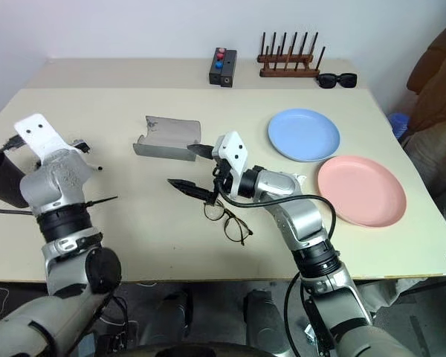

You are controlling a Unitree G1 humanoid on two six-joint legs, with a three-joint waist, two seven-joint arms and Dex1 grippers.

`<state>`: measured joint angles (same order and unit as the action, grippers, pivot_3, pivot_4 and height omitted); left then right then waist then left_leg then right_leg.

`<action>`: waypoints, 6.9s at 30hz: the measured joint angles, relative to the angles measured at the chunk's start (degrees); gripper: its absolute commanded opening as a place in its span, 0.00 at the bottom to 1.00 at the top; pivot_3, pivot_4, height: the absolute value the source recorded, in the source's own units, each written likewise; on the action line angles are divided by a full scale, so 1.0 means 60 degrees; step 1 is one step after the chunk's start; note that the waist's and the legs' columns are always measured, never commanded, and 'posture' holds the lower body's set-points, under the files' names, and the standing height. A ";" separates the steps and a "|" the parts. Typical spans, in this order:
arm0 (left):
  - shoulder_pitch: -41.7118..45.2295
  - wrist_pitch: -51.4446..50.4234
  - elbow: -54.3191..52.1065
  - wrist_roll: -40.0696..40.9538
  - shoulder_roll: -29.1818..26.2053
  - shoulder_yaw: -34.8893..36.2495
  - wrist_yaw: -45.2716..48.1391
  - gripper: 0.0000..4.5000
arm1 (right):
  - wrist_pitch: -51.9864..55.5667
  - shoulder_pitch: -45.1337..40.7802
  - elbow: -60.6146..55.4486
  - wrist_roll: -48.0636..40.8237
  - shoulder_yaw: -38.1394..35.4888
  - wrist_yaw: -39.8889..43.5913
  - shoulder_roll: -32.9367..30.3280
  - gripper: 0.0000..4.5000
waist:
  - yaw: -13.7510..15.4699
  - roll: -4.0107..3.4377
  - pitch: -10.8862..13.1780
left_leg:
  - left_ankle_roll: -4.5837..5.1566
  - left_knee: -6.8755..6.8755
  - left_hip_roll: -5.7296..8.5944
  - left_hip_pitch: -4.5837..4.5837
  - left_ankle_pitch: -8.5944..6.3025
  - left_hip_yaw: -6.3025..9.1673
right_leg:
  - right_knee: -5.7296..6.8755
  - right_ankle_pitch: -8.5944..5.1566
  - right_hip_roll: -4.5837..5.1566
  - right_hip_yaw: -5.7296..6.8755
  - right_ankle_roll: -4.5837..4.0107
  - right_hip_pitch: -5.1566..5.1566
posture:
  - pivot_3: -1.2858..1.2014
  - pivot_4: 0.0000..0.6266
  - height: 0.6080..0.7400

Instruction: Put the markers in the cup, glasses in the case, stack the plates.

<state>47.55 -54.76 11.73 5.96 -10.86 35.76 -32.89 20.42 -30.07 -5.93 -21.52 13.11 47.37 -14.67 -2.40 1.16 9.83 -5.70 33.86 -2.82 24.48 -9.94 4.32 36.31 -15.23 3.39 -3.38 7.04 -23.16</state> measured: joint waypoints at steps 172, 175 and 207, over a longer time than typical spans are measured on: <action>-0.5773 0.4612 -0.4527 0.1715 -0.6063 -0.5716 1.7000 0.52 | 0.8038 -0.0019 -0.3953 -0.0181 0.0737 -0.2358 -0.3387 1.00 | 0.0014 0.0001 0.0054 | 0.0001 0.0007 -0.0017 0.0020 0.0006 -0.0007 | 0.0015 -0.0023 0.0013 0.0002 -0.0055 -0.0027 | 0.52 0.24 1.00; -0.6451 0.4299 -0.5468 0.1896 -0.6064 -0.5661 1.6484 0.52 | 0.8285 -0.0070 -0.3957 -0.0163 0.0792 -0.2499 -0.3378 1.00 | 0.0027 0.0001 0.0054 | 0.0001 0.0007 -0.0016 0.0020 0.0007 -0.0009 | 0.0014 -0.0022 0.0015 0.0002 -0.0057 -0.0029 | 0.52 0.24 1.00; -0.6889 0.3364 -0.6982 0.2903 -0.5834 -0.5736 1.4191 0.53 | 0.8157 -0.0327 -0.3925 0.0929 0.1787 -0.2750 -0.4074 0.01 | -0.0008 0.0000 0.0054 | 0.0005 0.0008 -0.0016 0.0020 0.0001 -0.0019 | 0.0001 -0.0020 0.0019 0.0002 -0.0062 -0.0035 | 0.52 0.24 1.00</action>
<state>6.22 -34.58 -30.17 23.38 -45.86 1.35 52.26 69.36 -32.03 -29.48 -15.95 23.83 30.87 -39.11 -2.44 1.16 10.16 -5.66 33.90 -2.92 24.60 -9.93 4.21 36.32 -15.35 3.51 -3.37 6.67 -23.37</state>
